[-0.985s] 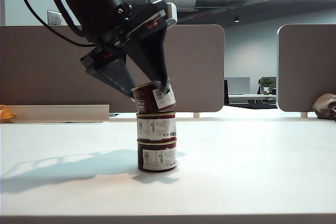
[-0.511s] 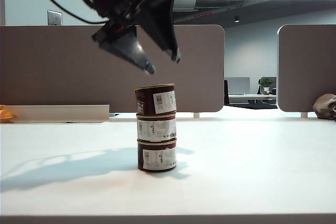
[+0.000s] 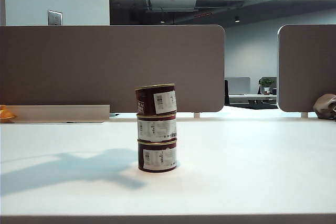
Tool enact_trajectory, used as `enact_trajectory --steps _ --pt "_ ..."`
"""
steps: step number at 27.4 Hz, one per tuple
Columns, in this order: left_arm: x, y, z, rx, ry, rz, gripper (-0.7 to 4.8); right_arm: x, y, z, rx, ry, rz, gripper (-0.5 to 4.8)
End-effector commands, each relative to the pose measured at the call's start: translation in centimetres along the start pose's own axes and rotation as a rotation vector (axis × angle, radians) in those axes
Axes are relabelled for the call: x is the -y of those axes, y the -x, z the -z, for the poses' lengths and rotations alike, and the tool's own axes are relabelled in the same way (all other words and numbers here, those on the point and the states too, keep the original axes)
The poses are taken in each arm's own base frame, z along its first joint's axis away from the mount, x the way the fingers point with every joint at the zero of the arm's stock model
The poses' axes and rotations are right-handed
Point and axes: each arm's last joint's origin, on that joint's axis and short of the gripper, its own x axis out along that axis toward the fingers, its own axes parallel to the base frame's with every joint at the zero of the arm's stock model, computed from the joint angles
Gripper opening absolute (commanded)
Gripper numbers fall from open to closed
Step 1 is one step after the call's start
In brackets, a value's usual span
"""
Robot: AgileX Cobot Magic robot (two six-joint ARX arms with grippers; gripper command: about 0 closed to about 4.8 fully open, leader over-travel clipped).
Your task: Pick up the cans one by one and stack them together.
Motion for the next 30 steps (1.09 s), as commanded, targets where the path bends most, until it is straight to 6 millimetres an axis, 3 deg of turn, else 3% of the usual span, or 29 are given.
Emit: enact_trajectory --steps 1,4,10,13,15,19,22,30 --pt "0.3 4.0 -0.3 0.122 0.0 -0.052 -0.06 0.1 1.5 -0.3 0.108 0.0 0.063 -0.01" --pt "0.7 7.5 0.0 0.22 0.011 -0.066 -0.06 0.1 2.6 0.0 0.166 -0.001 0.064 -0.01" --pt "1.1 13.5 1.9 0.353 0.022 -0.122 -0.06 0.1 2.1 0.3 0.151 -0.006 0.053 -0.01" --pt "1.0 16.5 4.9 0.351 0.053 -0.236 -0.06 0.3 0.7 1.7 0.105 -0.007 0.062 -0.01" --pt "1.0 17.1 6.3 0.358 0.059 -0.265 -0.06 0.5 -0.2 2.4 0.097 -0.007 0.062 -0.01" --pt "0.6 16.5 9.9 0.347 0.068 -0.319 -0.06 0.8 -2.6 4.7 0.087 -0.008 0.063 -0.01" --pt "0.3 14.6 11.9 0.337 0.067 -0.318 -0.06 1.0 -4.1 6.4 0.106 -0.008 0.061 -0.01" --pt "-0.6 7.2 15.3 0.357 0.056 -0.289 -0.06 1.5 -6.4 10.0 0.079 -0.007 0.067 0.0"
